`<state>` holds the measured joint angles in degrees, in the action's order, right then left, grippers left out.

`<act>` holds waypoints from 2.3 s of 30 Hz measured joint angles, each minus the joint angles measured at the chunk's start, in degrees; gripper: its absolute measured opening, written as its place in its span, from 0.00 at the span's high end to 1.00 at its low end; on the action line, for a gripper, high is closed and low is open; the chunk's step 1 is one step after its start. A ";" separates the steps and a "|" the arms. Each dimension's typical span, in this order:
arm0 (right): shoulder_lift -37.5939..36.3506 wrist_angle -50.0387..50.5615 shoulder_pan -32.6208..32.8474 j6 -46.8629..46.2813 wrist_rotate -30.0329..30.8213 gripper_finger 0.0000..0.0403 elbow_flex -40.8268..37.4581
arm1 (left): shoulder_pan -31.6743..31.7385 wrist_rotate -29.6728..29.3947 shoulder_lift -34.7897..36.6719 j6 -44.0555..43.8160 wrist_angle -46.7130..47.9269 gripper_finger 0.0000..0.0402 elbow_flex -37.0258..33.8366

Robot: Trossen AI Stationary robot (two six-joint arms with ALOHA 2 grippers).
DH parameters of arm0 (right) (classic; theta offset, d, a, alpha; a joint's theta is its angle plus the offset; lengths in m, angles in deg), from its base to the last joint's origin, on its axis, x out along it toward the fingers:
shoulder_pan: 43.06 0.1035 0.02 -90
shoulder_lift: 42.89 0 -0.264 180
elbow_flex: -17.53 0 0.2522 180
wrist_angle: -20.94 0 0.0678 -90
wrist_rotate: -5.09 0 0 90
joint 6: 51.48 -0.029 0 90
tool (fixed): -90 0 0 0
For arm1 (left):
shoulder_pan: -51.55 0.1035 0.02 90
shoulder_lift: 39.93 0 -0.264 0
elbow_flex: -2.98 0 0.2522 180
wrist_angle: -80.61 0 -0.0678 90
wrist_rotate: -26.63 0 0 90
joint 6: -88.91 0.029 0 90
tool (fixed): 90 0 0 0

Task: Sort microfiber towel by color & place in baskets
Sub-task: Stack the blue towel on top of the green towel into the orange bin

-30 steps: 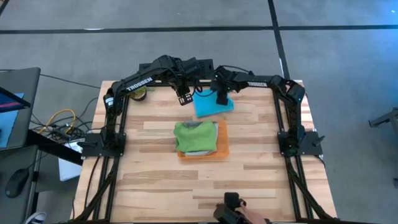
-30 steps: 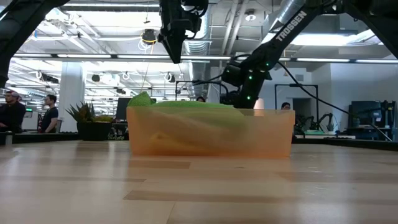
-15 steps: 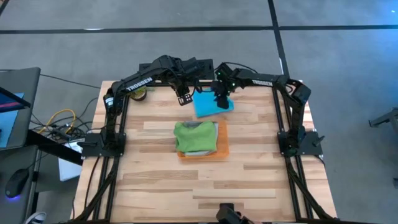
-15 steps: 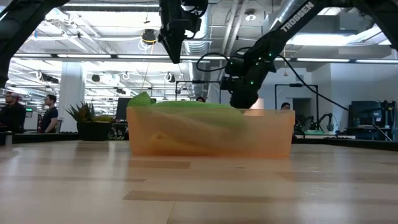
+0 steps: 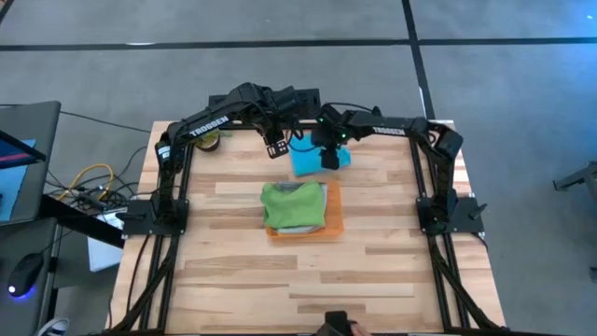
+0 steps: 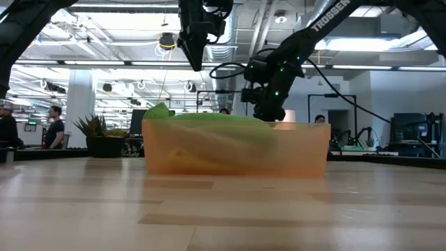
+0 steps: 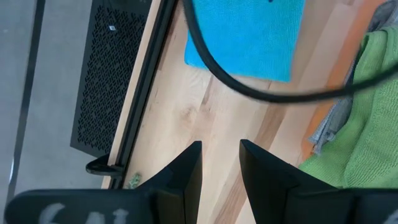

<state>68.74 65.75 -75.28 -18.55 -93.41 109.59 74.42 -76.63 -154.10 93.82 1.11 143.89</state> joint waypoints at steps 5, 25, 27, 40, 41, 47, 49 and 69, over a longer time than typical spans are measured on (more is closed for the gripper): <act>0.14 -0.21 1.38 1.83 4.31 0.43 0.00 | 0.00 0.01 0.00 -0.02 0.03 0.75 0.00; 8.32 -3.80 -0.96 -9.11 2.45 0.46 0.92 | -0.01 3.07 0.00 -0.01 1.34 0.75 0.00; 8.97 -2.85 -0.82 -9.14 3.09 0.46 1.92 | 0.00 3.50 0.00 0.00 1.35 0.75 0.00; 9.38 -0.15 -1.54 -10.00 2.66 0.73 3.33 | -0.02 3.67 0.00 0.44 1.74 0.75 0.00; 9.39 -0.39 -1.66 -10.14 2.75 0.79 3.32 | -0.02 3.67 0.00 0.44 2.04 0.75 0.00; 9.40 -0.35 -2.73 -11.52 1.97 0.95 3.30 | -0.02 3.66 0.00 0.44 3.31 0.75 0.00; 9.34 -0.35 -2.81 -11.73 1.88 0.94 3.28 | -0.02 3.65 0.00 0.42 3.32 0.75 0.00; 7.86 11.63 -2.03 -12.55 2.93 0.98 12.90 | -0.02 3.65 0.00 -0.24 3.30 0.75 0.00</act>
<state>76.60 77.38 -77.31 -31.10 -90.48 122.49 74.40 -72.98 -154.10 93.58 4.41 143.89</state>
